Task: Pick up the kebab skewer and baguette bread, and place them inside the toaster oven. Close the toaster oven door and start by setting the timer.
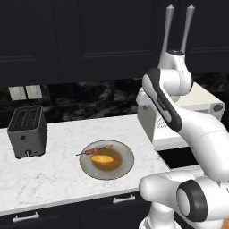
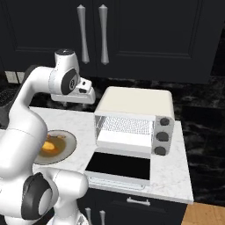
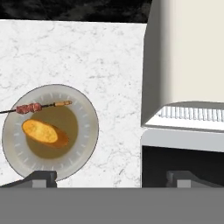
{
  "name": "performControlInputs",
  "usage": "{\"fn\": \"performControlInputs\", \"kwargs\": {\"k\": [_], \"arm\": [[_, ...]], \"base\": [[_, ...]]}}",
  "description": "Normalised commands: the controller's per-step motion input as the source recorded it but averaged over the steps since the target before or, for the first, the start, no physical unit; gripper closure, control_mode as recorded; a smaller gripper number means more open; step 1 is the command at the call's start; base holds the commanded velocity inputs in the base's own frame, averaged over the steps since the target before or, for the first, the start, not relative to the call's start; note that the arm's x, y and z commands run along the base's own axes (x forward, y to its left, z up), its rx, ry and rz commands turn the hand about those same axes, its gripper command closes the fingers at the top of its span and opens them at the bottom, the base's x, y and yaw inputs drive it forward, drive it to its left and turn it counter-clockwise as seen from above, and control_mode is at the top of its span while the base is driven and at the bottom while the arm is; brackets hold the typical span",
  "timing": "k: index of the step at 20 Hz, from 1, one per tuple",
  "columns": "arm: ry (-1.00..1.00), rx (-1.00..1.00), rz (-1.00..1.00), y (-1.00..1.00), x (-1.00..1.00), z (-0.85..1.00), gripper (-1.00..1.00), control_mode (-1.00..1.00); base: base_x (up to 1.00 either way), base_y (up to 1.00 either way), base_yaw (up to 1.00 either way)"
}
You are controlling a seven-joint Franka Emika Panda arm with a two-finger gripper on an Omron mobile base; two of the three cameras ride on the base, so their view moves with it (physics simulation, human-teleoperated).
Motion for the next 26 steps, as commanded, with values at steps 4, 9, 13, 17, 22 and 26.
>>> {"fn": "performControlInputs", "kwargs": {"k": [4,9,13,17,22,26], "arm": [[0.0,0.0,0.0,0.0,0.0,0.0,-1.0,1.0],[0.0,0.0,0.0,0.0,-0.03,0.0,-1.0,-1.0],[-0.05,0.01,0.0,-0.32,-0.36,-0.06,-1.0,-1.0],[-0.13,0.16,0.0,-1.0,-0.53,-0.38,-1.0,-1.0],[-0.16,0.09,0.0,-1.0,-0.35,-0.51,-1.0,-1.0],[-0.23,0.01,0.0,-0.92,-0.16,-0.47,-1.0,-1.0]], "base": [[0.0,0.0,0.0],[0.0,0.0,0.0],[0.0,0.0,0.0],[0.0,0.0,0.0],[0.0,0.0,0.0],[0.0,0.0,0.0]]}}
